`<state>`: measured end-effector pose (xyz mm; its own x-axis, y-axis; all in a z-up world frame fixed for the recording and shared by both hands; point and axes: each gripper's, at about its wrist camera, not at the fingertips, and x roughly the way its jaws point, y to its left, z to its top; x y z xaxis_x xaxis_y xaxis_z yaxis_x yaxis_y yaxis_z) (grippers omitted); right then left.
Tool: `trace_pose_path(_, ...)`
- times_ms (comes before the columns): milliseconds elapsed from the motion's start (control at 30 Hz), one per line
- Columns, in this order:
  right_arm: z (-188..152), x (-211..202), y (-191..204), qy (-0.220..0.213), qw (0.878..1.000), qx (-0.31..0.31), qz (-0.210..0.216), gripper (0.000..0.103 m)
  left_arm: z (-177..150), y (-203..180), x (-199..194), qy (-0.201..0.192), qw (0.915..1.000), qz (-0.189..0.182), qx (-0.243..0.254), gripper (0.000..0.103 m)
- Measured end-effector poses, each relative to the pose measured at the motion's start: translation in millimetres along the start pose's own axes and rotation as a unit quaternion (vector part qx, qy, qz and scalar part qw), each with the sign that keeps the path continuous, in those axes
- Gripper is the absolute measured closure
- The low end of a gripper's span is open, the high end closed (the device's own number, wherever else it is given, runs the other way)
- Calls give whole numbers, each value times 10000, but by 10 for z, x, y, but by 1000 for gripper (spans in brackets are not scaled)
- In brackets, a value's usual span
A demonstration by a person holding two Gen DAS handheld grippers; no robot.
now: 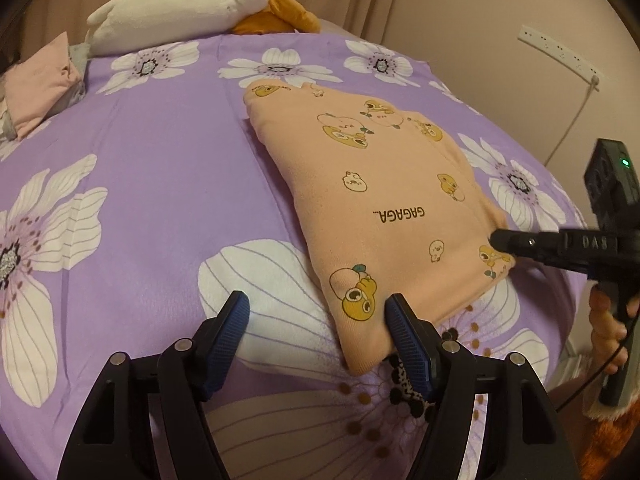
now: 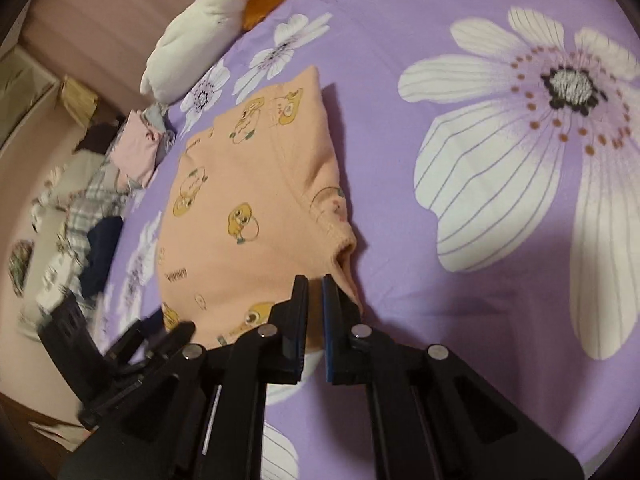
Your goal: Fold small clothes
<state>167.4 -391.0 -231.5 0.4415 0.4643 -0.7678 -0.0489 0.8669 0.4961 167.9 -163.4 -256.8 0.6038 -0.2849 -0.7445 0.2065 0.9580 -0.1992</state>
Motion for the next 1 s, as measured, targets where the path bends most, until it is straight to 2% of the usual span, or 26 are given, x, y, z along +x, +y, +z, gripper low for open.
trace_pose_path(100, -25, 12, 108, -83, 9990, -329, -280, 95, 13, -16, 16, 16, 10000, 61, -39, 32)
trace_pose_path(300, 16, 95, 225, -217, 9949, -577, -794, 92, -5, -49, 15, 12, 9999, 165, -23, 31)
trace_pose_path(400, 40, 118, 261, -209, 9939, -615, -894, 86, -13, -44, 8, -1, 9999, 157, -37, 31)
trace_pose_path(500, 58, 137, 295, -213, 9940, -572, -905, 77, -19, -44, 5, 1, 9998, 191, -59, 31)
trace_pose_path(567, 56, 151, 341, -221, 9940, -610, -876, 60, -13, -47, -7, 26, 9997, 240, -94, 31)
trace_pose_path(600, 41, 150, 378, -230, 9940, -648, -852, 56, -6, -47, -23, 58, 9994, 294, -150, 32)
trace_pose_path(633, 25, 151, 432, -243, 9933, -738, -857, 51, 1, -42, -60, 44, 9990, 364, -244, 35)
trace_pose_path(700, -15, 137, 538, -339, 9895, -949, -1036, 50, 11, 6, -208, -130, 9973, 374, -611, 57)
trace_pose_path(733, -15, 131, 576, -385, 9884, -1015, -1062, 49, 30, 20, -245, -129, 9972, 287, -684, 60)
trace_pose_path(800, 16, 102, 623, -429, 9897, -1047, -879, 53, 133, 72, -353, -195, 9965, 138, -799, 61)
trace_pose_path(867, 78, 42, 625, -497, 9943, -860, -391, 53, 244, 159, -451, -399, 9953, 69, -884, 61)
trace_pose_path(900, 124, -11, 609, -568, 9959, -696, -65, 52, 319, 252, -489, -452, 9935, 7, -1042, 61)
trace_pose_path(1000, 264, -106, 548, -782, 9952, -418, 413, 51, 509, 588, -481, -389, 9822, -505, -1767, 58)
